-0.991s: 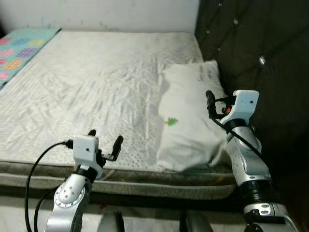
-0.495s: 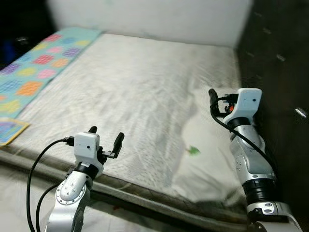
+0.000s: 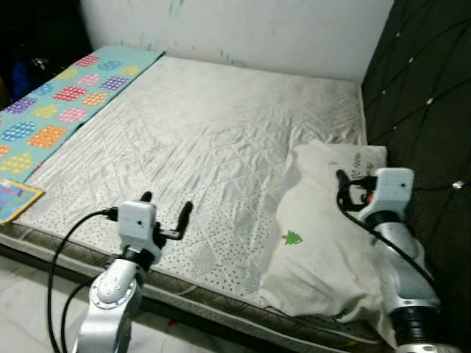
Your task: Clean up the room
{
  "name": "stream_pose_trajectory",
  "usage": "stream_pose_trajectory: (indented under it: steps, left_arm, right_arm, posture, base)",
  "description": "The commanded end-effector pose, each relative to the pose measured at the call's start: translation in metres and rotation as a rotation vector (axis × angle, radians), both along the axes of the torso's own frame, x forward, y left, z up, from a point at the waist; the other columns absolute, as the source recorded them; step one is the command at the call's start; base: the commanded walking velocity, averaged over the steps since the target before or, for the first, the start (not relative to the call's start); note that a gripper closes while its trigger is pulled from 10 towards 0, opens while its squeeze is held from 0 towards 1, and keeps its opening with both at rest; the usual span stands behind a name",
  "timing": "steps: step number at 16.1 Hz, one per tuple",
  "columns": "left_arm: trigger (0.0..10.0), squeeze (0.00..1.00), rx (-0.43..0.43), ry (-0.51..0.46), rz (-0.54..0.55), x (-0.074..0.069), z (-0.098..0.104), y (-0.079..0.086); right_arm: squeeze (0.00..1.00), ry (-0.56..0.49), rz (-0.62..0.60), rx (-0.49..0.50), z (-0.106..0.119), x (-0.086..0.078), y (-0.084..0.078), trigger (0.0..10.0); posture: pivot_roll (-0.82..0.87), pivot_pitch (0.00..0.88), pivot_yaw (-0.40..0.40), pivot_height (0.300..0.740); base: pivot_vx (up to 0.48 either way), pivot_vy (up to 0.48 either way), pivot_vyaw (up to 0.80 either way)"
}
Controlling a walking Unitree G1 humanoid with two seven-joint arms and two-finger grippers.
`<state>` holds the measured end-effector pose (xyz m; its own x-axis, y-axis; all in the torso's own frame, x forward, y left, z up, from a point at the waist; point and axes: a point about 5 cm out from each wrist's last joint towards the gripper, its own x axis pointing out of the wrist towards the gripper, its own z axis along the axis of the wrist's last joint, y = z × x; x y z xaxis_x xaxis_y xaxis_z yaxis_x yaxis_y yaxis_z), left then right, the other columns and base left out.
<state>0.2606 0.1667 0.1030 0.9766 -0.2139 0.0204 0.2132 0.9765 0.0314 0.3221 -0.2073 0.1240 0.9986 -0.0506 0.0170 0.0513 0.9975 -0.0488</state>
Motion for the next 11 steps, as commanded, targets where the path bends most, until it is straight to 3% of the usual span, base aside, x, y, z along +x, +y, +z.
stream_pose_trajectory:
  steps: [1, 11]
  left_arm:
    - [10.0, 0.00, 0.014, 0.002, 0.013, 0.0007, -0.0015, 0.0038]
    - [10.0, 0.00, -0.025, 0.023, 0.046, 0.0039, -0.0042, 0.0042]
  right_arm:
    - [0.00, -0.030, 0.021, -0.003, 0.0100, 0.0027, 0.0064, 10.0]
    - [0.00, -0.016, 0.040, -0.023, 0.0095, 0.0036, 0.0117, 10.0]
  posture:
    - [-0.06, 0.000, 0.010, 0.740]
    - [-0.07, 0.000, -0.006, 0.740]
  base:
    - [0.000, 0.000, -0.80]
    - [0.000, 0.000, -0.80]
